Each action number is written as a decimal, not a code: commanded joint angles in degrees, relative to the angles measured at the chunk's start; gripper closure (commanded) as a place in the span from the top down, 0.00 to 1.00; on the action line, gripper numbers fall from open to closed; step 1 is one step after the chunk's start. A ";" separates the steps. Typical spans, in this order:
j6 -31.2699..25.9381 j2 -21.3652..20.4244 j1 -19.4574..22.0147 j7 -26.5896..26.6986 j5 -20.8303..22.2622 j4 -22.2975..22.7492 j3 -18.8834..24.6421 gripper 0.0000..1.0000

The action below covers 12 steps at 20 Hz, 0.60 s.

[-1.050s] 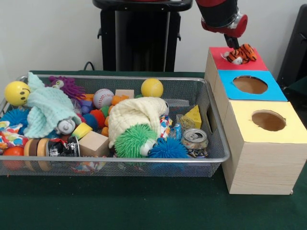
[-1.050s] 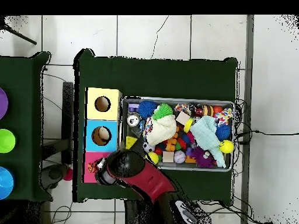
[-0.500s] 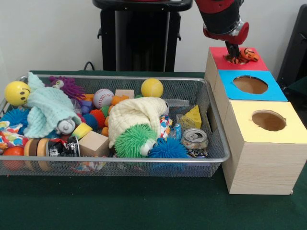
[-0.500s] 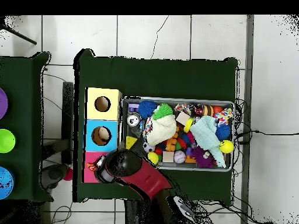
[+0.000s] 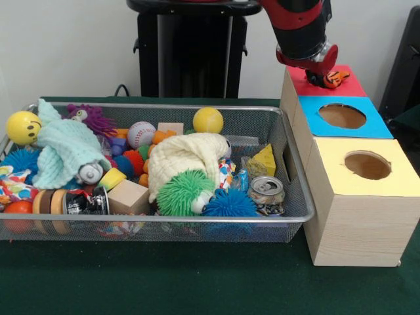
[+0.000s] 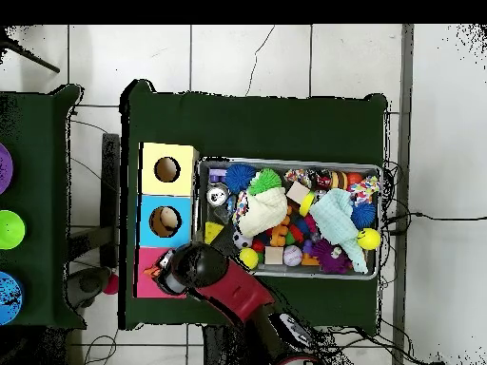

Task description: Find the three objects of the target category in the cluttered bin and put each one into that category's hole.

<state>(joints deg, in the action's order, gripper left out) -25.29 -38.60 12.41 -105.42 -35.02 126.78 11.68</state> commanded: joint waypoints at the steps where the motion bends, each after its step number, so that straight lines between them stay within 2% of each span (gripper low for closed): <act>1: 3.43 2.87 0.01 -6.61 0.72 -3.88 4.03 0.00; 4: 0.93 1.81 -0.63 -7.01 1.38 -4.12 2.86 0.00; 8: -9.53 -4.03 -1.67 -10.47 3.52 -4.36 -0.06 0.00; 12: -20.80 -8.63 -1.19 -14.52 6.77 -7.09 -2.09 0.00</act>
<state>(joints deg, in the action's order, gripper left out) -32.08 -42.26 11.65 -105.42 -31.23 126.04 10.49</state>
